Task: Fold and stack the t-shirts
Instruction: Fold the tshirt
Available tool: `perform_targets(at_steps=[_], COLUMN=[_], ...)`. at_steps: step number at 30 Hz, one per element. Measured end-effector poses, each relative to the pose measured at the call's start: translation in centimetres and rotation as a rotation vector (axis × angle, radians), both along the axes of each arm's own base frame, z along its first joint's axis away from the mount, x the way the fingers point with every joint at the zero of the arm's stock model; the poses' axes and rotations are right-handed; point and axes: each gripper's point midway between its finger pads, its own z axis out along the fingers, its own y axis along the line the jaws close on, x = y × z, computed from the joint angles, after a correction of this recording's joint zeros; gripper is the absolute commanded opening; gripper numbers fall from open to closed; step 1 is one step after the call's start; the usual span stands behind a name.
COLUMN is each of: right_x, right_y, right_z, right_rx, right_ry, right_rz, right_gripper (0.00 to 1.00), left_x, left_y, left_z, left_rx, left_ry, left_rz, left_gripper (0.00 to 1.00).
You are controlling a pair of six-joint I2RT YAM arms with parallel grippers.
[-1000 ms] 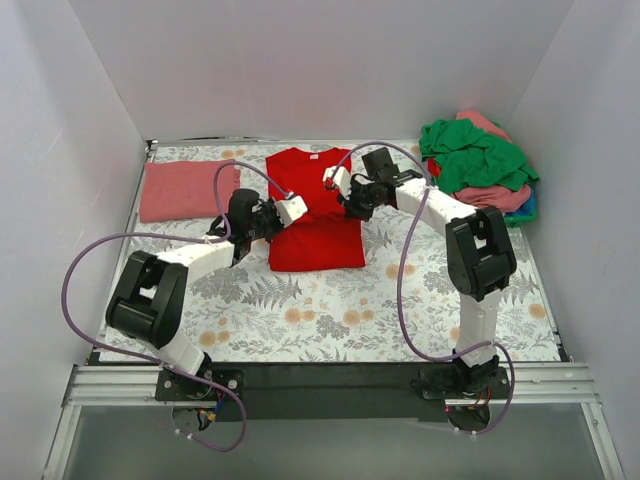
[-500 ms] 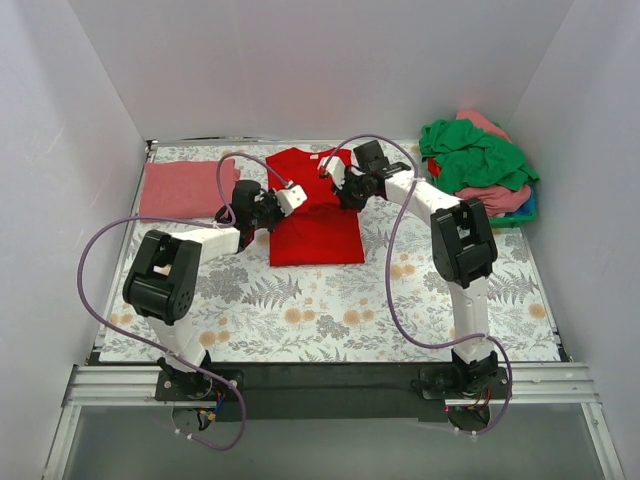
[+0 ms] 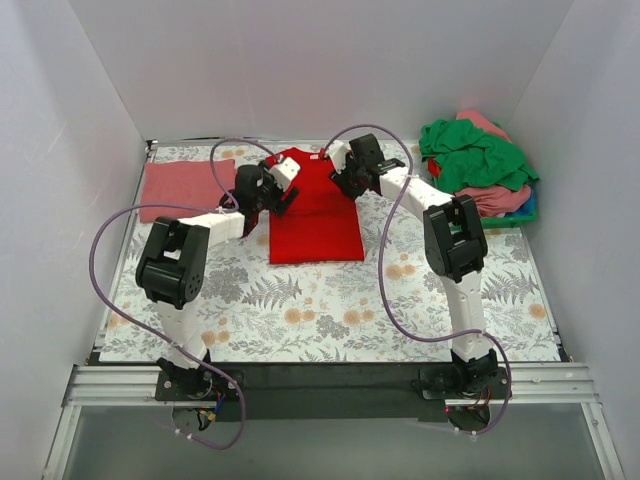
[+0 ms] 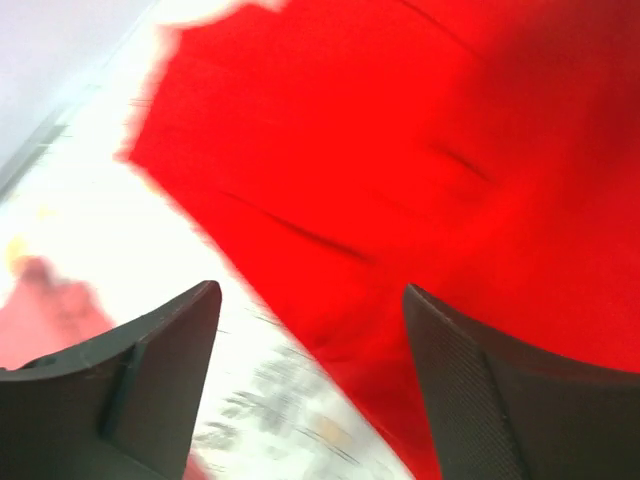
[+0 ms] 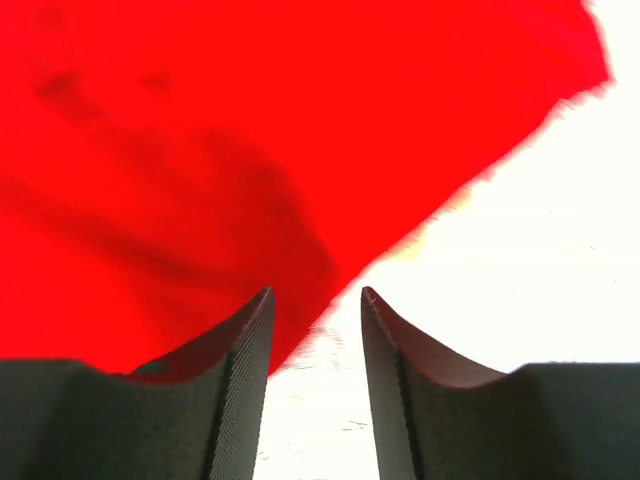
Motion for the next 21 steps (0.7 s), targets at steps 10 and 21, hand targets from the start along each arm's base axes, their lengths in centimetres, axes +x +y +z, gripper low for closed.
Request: perform_targets(at_steps=[10, 21], right_x=[0.5, -11.5], right_y=[-2.2, 0.0], right_z=[1.5, 3.3], right_rx=[0.066, 0.251], right_ry=[0.022, 0.249], right_rz=[-0.027, 0.4], right_gripper=[0.53, 0.11], left_x=[0.9, -8.8], left_y=[2.6, -1.5], left_z=[12.1, 3.1], left_rx=[-0.172, -0.186], left_ry=[-0.109, 0.188], left_rz=[0.219, -0.13], left_gripper=[0.66, 0.0])
